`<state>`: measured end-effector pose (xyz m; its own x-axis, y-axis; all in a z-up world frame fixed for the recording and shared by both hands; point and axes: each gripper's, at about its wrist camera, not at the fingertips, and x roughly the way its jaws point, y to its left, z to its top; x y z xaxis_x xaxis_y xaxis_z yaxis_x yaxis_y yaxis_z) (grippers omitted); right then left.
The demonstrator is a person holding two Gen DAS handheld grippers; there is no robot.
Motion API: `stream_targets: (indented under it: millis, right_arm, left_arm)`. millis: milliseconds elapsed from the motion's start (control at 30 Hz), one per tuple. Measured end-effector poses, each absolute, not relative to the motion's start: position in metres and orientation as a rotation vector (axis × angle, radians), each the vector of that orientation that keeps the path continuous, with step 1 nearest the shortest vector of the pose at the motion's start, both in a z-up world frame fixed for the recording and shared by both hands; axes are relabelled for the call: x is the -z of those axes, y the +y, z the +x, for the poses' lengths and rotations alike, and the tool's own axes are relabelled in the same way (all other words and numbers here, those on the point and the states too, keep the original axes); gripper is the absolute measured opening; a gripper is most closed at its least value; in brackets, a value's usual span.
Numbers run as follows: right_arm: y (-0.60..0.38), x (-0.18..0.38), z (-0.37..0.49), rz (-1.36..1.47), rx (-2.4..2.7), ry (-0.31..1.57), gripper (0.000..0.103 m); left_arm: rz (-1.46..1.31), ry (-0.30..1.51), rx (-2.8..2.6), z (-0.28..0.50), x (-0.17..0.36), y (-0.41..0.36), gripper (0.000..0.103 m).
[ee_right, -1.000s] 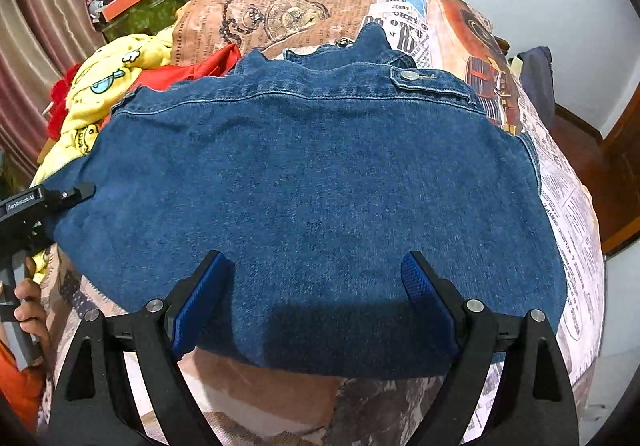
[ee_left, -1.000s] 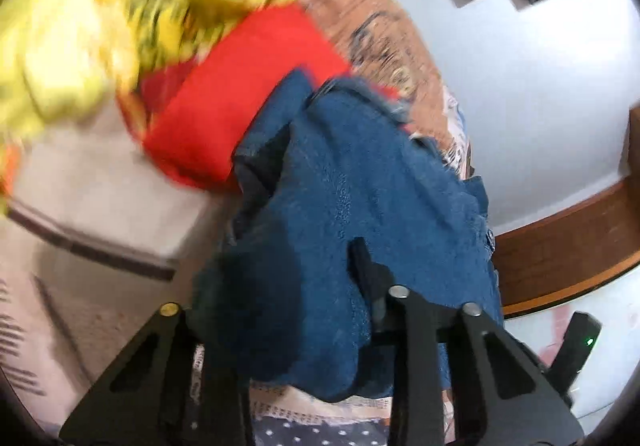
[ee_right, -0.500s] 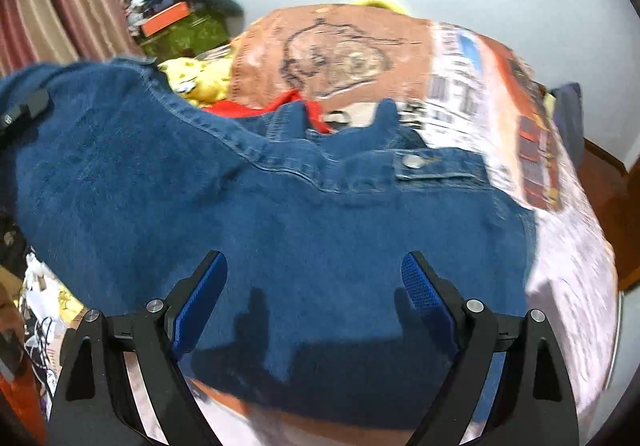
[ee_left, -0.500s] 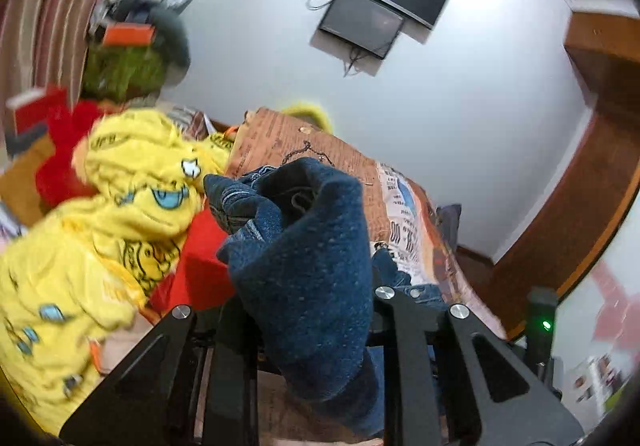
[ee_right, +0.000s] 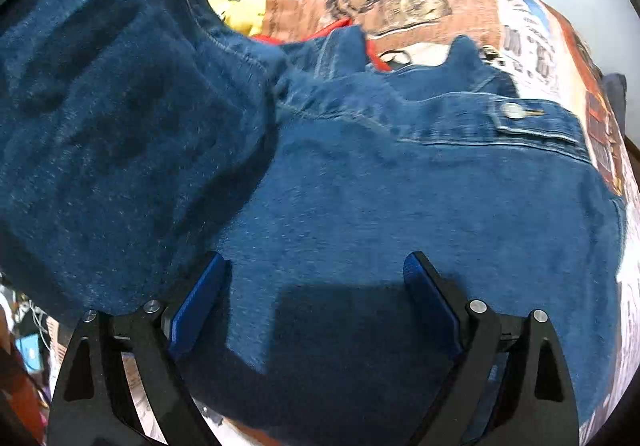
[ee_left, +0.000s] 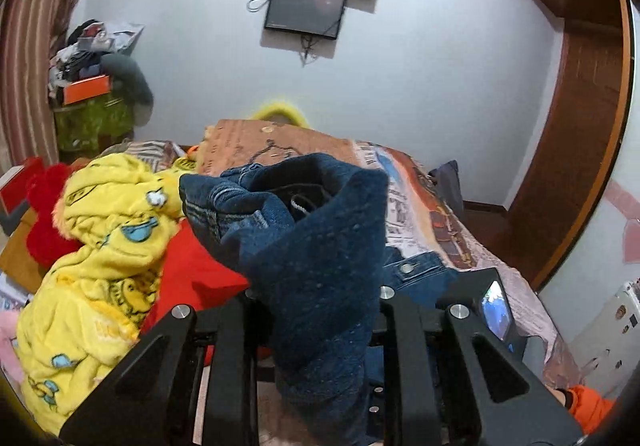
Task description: Fold large clothes
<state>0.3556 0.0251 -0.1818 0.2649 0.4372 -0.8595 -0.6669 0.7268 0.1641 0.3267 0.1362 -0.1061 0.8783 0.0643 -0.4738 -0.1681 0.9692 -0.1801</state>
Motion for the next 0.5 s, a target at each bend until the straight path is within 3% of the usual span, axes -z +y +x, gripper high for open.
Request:
stream_targets:
  millis: [367, 500]
  right_arm:
    - [-0.114, 0.138, 0.375, -0.165, -0.495, 0.920, 0.089]
    - [-0.176, 0.133, 0.380, -0.134, -0.355, 0.905, 0.090]
  left_arm:
    - [-0.129, 0.526, 0.096, 0.412, 0.083, 0.032, 0.018]
    - [0.004, 0.631, 0.250, 0.433, 0.106, -0.041, 0.018]
